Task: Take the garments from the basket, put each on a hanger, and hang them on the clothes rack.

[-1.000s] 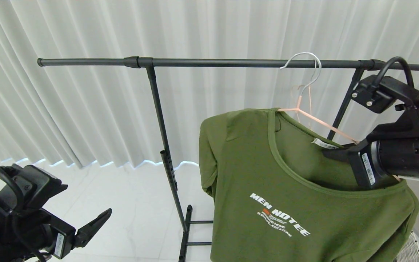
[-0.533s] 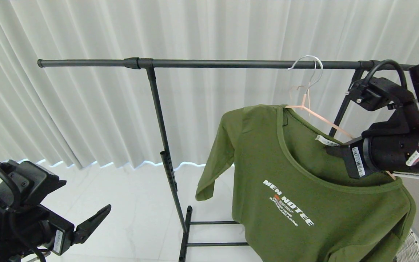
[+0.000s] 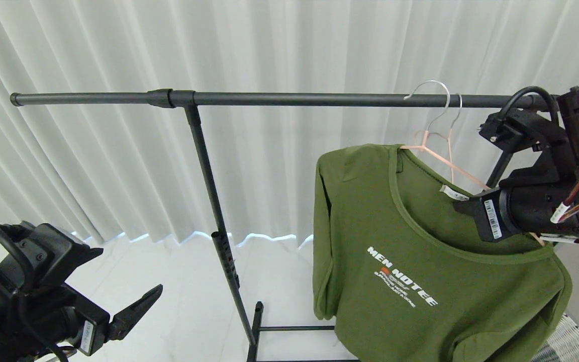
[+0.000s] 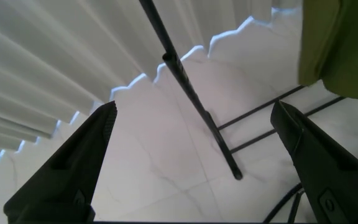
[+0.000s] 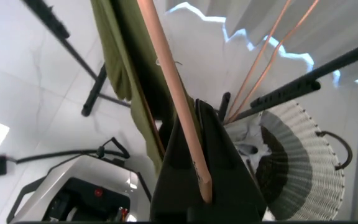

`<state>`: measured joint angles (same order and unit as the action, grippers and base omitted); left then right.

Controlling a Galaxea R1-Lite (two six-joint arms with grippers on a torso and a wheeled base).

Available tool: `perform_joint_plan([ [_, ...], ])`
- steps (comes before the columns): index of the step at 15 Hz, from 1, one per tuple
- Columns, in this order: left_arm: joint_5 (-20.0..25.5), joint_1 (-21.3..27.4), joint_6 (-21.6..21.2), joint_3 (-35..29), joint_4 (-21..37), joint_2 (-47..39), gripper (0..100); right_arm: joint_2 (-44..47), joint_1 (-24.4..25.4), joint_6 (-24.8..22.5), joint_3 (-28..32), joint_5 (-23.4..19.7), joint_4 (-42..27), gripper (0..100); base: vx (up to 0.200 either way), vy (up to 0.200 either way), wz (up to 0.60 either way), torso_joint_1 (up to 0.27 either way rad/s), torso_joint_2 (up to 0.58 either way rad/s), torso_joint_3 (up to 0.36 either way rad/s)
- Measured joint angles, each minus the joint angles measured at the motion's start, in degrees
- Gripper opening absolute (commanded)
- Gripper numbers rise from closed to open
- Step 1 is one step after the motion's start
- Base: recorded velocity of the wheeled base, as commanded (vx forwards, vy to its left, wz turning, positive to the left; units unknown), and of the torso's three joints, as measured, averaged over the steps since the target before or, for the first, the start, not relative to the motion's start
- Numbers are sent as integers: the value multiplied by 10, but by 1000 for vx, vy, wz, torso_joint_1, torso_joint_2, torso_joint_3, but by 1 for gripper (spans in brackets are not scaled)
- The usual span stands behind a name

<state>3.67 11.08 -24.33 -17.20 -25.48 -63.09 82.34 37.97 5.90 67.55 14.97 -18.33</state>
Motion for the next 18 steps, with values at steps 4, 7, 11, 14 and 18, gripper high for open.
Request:
perform_joint_plan([
  [4,0,2,0,-3,0,0,100,6,-1,11,0,0,1,0,200,0,0,2,2,2],
  [7,0,2,-1,-5,0,0,100,15,-1,15,0,1,10,0,67,0,0,-1,2,1],
  [11,0,3,-1,-5,0,4,100,42,-13,15,2,13,47,0,0,0,0,0,0,0],
  [14,0,3,-3,-3,0,12,100,71,-25,17,14,22,64,0,0,0,0,0,0,0],
  [18,0,9,-33,-4,0,16,100,120,-27,21,53,23,83,0,0,0,0,0,0,0],
])
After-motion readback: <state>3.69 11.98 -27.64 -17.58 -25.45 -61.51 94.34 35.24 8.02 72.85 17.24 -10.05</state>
